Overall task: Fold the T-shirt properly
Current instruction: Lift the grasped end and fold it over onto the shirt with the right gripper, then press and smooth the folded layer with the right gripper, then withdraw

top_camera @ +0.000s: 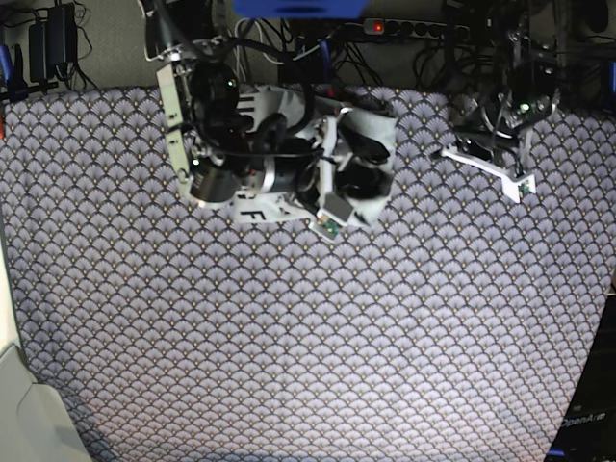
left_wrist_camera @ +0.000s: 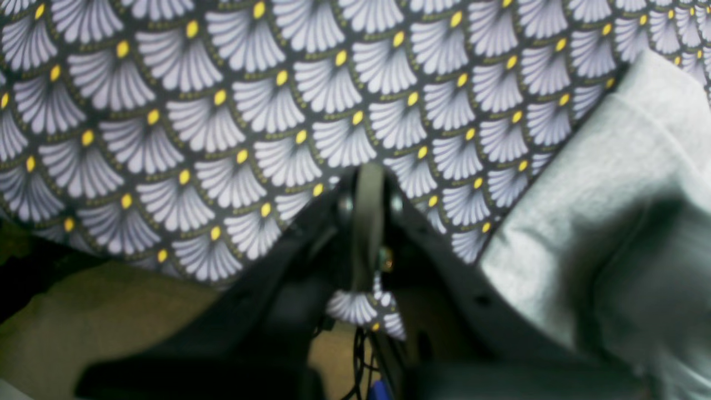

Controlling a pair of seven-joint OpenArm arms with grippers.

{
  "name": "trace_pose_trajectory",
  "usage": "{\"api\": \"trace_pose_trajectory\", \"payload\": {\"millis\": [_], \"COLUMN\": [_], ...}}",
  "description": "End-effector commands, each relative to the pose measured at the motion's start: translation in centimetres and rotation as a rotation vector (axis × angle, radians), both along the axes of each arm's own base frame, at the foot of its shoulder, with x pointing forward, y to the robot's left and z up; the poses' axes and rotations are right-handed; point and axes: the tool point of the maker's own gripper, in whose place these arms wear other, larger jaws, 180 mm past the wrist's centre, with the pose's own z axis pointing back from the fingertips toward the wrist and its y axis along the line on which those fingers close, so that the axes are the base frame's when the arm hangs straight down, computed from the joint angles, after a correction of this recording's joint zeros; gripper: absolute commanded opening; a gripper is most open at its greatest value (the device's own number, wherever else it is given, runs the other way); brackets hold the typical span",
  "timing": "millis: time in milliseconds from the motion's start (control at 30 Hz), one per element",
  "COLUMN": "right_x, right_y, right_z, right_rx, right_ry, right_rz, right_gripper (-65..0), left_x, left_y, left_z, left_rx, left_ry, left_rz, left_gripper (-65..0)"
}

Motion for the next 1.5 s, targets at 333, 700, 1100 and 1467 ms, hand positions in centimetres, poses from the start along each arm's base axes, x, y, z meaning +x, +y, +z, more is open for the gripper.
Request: {"api": "trace_pose_trajectory", "payload": {"millis": [333,700,1100,1467], "right_x": [0.7,1.2,4.1,6.2], "right_y": [1.7,-1.7,-0.8,-0.4], "right_z": [4.3,3.2,0.9,0.5], "right_rx": [0.083,-0.025,-0.197,-0.2], "right_ry": [-0.126,-0.182,-0.23,-0.227], "right_rz": [0.036,0.047,0.152,0.153], "right_gripper": [-32.8,-32.8,-32.8,-32.8], "left_x": [-0.3,-2.5,-3.0,-3.1], "left_y": [0.2,2.4,2.0,1.5], "left_z": [0.5,-0.2,-0.1,-0.3], "left_rx": [0.011,0.083,0.078,0.06], "left_ry": [-0.012,0.046,0.048,0.048], "left_rz": [-0.004,-0.029,-0.034,-0.026], "left_gripper": [-64.7,-64.7,-64.7,-64.7]}}
